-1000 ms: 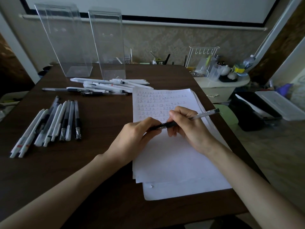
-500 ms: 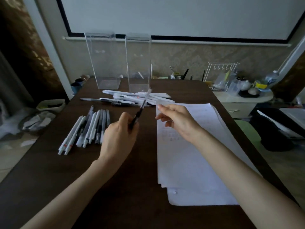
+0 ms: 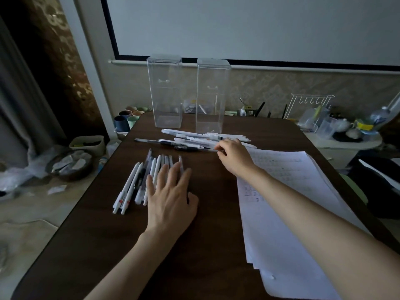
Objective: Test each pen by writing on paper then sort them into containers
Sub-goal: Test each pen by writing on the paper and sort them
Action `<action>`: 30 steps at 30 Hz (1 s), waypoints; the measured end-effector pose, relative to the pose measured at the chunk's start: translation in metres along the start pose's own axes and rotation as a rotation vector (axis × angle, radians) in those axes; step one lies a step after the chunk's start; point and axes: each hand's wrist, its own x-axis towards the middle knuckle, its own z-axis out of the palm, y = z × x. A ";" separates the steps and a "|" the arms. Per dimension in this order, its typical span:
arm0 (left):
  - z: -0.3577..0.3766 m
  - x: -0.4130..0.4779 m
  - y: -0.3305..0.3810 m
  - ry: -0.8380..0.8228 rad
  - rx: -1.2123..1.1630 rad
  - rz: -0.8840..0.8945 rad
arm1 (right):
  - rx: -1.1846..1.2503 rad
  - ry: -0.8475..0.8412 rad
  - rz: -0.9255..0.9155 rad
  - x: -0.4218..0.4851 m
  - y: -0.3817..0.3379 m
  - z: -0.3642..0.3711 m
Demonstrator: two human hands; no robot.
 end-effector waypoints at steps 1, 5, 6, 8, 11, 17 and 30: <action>0.000 0.000 0.000 -0.042 0.011 0.012 | -0.027 -0.007 0.007 0.001 0.001 0.001; 0.002 0.003 -0.003 -0.088 -0.002 -0.093 | -0.163 -0.029 0.040 0.005 0.002 0.006; 0.002 0.003 -0.003 -0.088 -0.014 -0.112 | -0.188 -0.025 0.034 0.005 0.002 0.006; 0.002 0.003 -0.003 -0.099 -0.027 -0.133 | -0.171 0.002 0.010 0.002 0.000 0.004; 0.001 0.003 -0.004 -0.092 -0.054 -0.136 | -0.010 0.087 -0.040 -0.010 -0.005 -0.008; 0.001 0.006 0.002 0.027 -0.104 0.049 | 0.335 0.085 0.005 -0.082 0.005 -0.064; 0.032 0.018 0.124 -0.127 -0.374 0.585 | 1.024 0.104 0.270 -0.157 0.060 -0.096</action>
